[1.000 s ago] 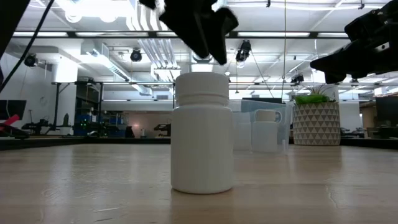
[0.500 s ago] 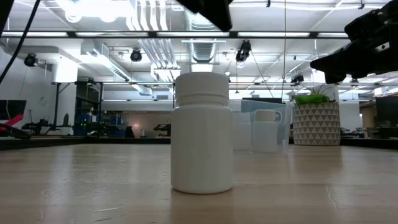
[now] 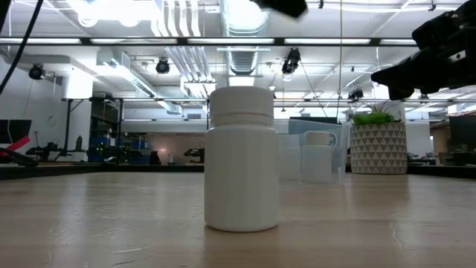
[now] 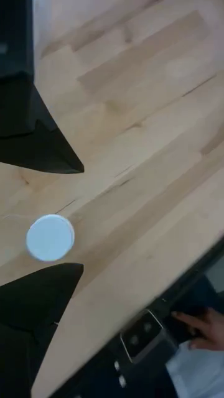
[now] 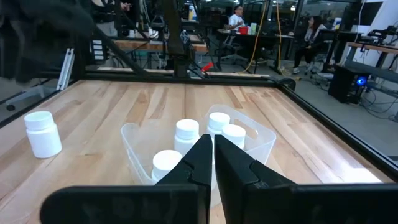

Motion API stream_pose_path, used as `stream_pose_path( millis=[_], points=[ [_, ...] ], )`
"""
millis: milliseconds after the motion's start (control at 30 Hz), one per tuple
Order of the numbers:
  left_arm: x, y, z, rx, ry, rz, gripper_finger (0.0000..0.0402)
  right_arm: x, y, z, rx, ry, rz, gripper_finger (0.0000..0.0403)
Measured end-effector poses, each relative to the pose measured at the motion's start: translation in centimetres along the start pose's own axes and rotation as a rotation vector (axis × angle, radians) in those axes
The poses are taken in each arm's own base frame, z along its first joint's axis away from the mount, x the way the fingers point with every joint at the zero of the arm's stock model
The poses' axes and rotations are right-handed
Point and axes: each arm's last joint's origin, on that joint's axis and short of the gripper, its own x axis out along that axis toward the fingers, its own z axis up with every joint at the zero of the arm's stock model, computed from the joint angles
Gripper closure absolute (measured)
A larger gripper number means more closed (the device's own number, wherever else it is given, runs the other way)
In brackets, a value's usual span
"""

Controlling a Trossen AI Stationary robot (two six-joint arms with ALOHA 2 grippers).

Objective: Pick and place pill bottles into a basket
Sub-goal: Put the white pill bottle into the transparent bin

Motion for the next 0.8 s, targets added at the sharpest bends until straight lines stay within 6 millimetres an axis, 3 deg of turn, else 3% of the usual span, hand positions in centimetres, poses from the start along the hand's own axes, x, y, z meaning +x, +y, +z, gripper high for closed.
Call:
stream_pose_path(
  millis=[233, 800],
  points=[
    [3.0, 0.0, -0.9, -0.010, 0.073, -0.020, 0.0173, 0.0, 0.0, 0.0, -0.001, 0.000, 0.000, 0.0394],
    [4.2, -0.2, -1.8, -0.071, 0.145, -0.084, 0.0173, 0.0, 0.0, 0.0, 0.000, 0.000, -0.001, 0.0394]
  ],
)
